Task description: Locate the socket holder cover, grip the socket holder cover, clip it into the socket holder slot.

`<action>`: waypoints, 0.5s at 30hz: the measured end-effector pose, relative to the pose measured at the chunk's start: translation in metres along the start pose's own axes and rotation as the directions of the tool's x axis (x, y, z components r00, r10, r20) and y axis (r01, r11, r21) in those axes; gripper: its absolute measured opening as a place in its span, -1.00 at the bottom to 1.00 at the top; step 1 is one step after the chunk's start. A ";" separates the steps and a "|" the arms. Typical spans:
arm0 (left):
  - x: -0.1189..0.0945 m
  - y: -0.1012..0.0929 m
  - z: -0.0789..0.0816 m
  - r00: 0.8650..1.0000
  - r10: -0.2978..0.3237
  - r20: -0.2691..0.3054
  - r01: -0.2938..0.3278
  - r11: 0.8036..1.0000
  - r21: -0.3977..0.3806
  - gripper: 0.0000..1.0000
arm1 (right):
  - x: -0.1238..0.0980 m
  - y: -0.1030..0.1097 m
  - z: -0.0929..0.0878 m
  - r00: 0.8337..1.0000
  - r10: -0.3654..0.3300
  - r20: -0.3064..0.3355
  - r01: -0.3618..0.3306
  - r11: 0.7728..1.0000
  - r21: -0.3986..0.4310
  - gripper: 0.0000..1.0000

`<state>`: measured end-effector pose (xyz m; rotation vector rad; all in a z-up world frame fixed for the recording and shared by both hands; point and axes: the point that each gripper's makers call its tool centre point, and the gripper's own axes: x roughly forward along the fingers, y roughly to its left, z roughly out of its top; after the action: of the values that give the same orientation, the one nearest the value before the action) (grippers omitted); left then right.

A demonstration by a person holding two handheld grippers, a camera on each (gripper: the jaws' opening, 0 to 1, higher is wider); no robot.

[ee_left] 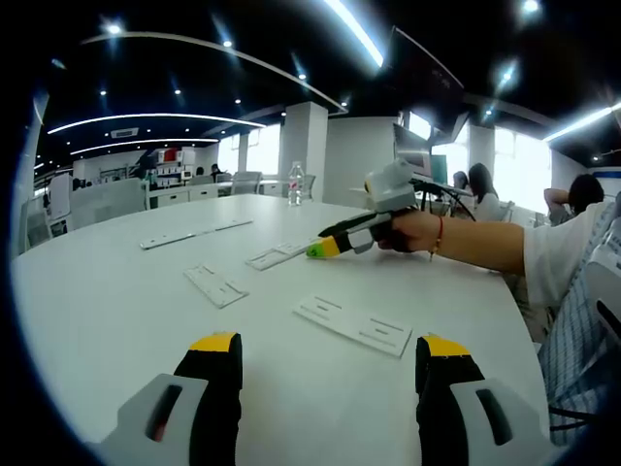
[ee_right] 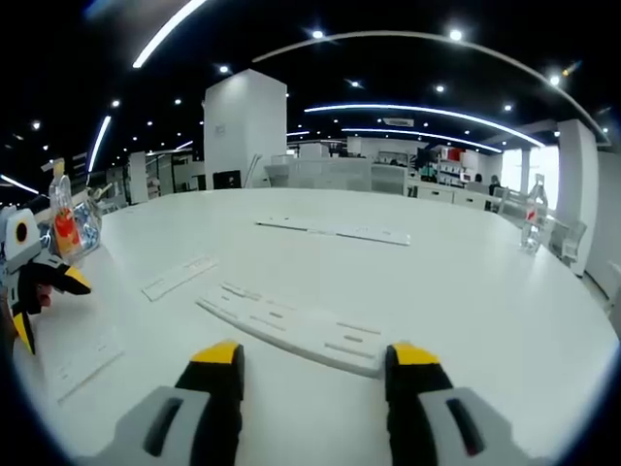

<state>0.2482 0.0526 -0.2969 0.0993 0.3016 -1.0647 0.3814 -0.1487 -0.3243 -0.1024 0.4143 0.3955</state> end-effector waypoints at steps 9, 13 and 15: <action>0.001 0.000 -0.001 1.000 0.002 -0.003 -0.002 1.000 -0.002 0.45 | 0.001 0.001 0.000 1.000 0.004 0.001 -0.004 1.000 -0.007 0.16; 0.001 0.002 -0.001 1.000 0.005 -0.003 -0.005 1.000 -0.002 0.45 | 0.002 0.001 0.001 1.000 0.005 0.002 -0.005 1.000 -0.009 0.16; 0.001 0.002 -0.001 1.000 0.006 -0.004 -0.006 1.000 -0.002 0.45 | 0.002 0.002 0.001 1.000 0.007 0.002 -0.007 1.000 -0.011 0.15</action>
<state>0.2502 0.0525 -0.2984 0.1005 0.3053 -1.0586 0.3827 -0.1463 -0.3245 -0.1109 0.4112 0.4049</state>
